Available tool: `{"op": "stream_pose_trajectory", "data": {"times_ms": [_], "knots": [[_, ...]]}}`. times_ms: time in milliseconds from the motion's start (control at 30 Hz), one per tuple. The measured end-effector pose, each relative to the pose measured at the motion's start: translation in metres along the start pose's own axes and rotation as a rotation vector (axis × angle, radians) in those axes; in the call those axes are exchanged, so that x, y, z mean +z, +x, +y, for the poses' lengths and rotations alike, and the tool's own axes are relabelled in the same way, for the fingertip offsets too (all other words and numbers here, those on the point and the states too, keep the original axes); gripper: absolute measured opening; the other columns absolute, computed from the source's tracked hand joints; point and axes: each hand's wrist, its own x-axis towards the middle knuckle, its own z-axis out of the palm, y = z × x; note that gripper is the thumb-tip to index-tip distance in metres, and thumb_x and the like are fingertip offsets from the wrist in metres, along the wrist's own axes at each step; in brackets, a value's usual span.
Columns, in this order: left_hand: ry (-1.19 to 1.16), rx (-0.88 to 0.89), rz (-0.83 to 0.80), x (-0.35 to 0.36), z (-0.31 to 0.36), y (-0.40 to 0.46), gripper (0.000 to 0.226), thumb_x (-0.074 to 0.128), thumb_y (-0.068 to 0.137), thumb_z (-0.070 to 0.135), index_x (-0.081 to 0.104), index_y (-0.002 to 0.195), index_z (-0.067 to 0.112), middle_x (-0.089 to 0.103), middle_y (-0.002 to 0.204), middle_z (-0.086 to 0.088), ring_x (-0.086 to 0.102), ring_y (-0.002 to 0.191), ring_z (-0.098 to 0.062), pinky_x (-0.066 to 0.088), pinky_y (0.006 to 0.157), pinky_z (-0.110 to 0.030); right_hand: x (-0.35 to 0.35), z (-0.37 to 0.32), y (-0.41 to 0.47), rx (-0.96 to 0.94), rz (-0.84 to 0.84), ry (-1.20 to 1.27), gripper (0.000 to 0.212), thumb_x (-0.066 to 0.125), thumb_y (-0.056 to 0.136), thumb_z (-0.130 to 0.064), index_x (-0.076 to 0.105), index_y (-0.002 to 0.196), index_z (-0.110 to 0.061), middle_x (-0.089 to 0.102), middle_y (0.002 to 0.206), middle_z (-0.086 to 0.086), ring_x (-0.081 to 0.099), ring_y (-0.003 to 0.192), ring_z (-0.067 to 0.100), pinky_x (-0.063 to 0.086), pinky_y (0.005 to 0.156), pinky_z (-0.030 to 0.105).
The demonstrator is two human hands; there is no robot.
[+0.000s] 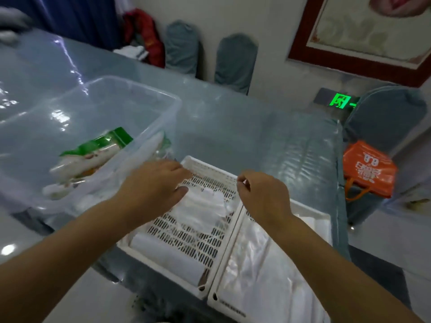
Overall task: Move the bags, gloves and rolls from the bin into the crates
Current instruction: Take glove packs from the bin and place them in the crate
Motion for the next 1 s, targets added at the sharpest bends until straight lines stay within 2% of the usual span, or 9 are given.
{"op": "stream_pose_trajectory", "data": {"times_ms": [67, 167, 367, 500, 567, 700, 833, 900, 1000], "knots": [[0.014, -0.027, 0.018, -0.018, -0.031, -0.007, 0.025, 0.058, 0.084, 0.033, 0.065, 0.106, 0.025, 0.069, 0.101, 0.003, 0.063, 0.087, -0.019, 0.049, 0.072, -0.03, 0.005, -0.025, 0.019, -0.045, -0.006, -0.015, 0.012, 0.055, 0.085, -0.02, 0.063, 0.076, -0.022, 0.066, 0.071, -0.003, 0.045, 0.055, 0.016, 0.028, 0.047, 0.024], [0.017, -0.064, 0.051, -0.041, -0.09, -0.013, 0.023, 0.063, 0.082, 0.027, 0.068, 0.103, 0.02, 0.07, 0.101, -0.004, 0.064, 0.089, -0.026, 0.053, 0.074, -0.04, 0.016, -0.068, 0.05, -0.094, 0.008, -0.036, 0.012, 0.056, 0.085, -0.02, 0.064, 0.076, -0.019, 0.067, 0.071, 0.001, 0.051, 0.057, 0.022, 0.034, 0.05, 0.027], [0.081, -0.115, 0.118, -0.056, -0.25, -0.009, 0.022, 0.061, 0.082, 0.028, 0.068, 0.103, 0.024, 0.069, 0.101, -0.002, 0.061, 0.096, -0.028, 0.048, 0.076, -0.038, 0.055, -0.171, 0.125, -0.112, 0.076, -0.008, 0.01, 0.057, 0.086, -0.021, 0.065, 0.08, -0.018, 0.067, 0.072, 0.003, 0.057, 0.063, 0.026, 0.047, 0.056, 0.032], [0.096, -0.074, 0.04, -0.052, -0.352, -0.008, 0.024, 0.066, 0.079, 0.028, 0.068, 0.103, 0.025, 0.07, 0.102, 0.001, 0.063, 0.096, -0.025, 0.049, 0.074, -0.035, 0.102, -0.244, 0.184, -0.049, 0.059, 0.022, 0.01, 0.056, 0.085, -0.025, 0.065, 0.084, -0.021, 0.068, 0.074, 0.002, 0.06, 0.069, 0.025, 0.048, 0.059, 0.033], [0.099, -0.041, 0.002, -0.045, -0.381, -0.008, 0.024, 0.066, 0.079, 0.028, 0.068, 0.103, 0.025, 0.07, 0.101, 0.001, 0.064, 0.095, -0.025, 0.049, 0.074, -0.035, 0.12, -0.267, 0.203, -0.029, 0.035, 0.016, 0.011, 0.056, 0.084, -0.025, 0.065, 0.084, -0.02, 0.069, 0.079, 0.002, 0.06, 0.075, 0.025, 0.048, 0.062, 0.032], [0.055, 0.008, -0.068, -0.039, -0.442, -0.001, 0.027, 0.06, 0.082, 0.032, 0.065, 0.109, 0.027, 0.068, 0.108, 0.003, 0.061, 0.1, -0.023, 0.048, 0.081, -0.035, 0.169, -0.306, 0.237, -0.003, -0.144, -0.137, 0.015, 0.053, 0.087, -0.025, 0.065, 0.09, -0.017, 0.068, 0.09, 0.006, 0.06, 0.084, 0.028, 0.039, 0.062, 0.03], [0.12, 0.135, -0.125, -0.024, -0.47, 0.01, 0.033, 0.051, 0.086, 0.038, 0.059, 0.117, 0.03, 0.065, 0.115, 0.006, 0.057, 0.107, -0.019, 0.037, 0.093, -0.033, 0.199, -0.309, 0.254, 0.014, -0.399, -0.406, 0.018, 0.053, 0.087, -0.021, 0.064, 0.099, -0.015, 0.066, 0.099, 0.007, 0.06, 0.089, 0.028, 0.04, 0.063, 0.029], [0.123, 0.183, -0.111, -0.017, -0.476, 0.01, 0.032, 0.053, 0.084, 0.036, 0.061, 0.114, 0.028, 0.068, 0.11, 0.004, 0.058, 0.107, -0.02, 0.034, 0.094, -0.034, 0.199, -0.302, 0.255, -0.025, -0.527, -0.548, 0.021, 0.057, 0.085, -0.021, 0.063, 0.104, -0.016, 0.066, 0.105, 0.007, 0.06, 0.095, 0.027, 0.044, 0.07, 0.03], [0.142, 0.229, -0.079, -0.01, -0.48, 0.009, 0.028, 0.056, 0.08, 0.035, 0.067, 0.104, 0.026, 0.071, 0.095, 0.003, 0.06, 0.099, -0.021, 0.034, 0.091, -0.036, 0.193, -0.289, 0.247, -0.109, -0.76, -0.756, 0.035, 0.062, 0.078, -0.04, 0.059, 0.108, -0.021, 0.063, 0.108, 0.004, 0.055, 0.101, 0.025, 0.037, 0.079, 0.034]]}}
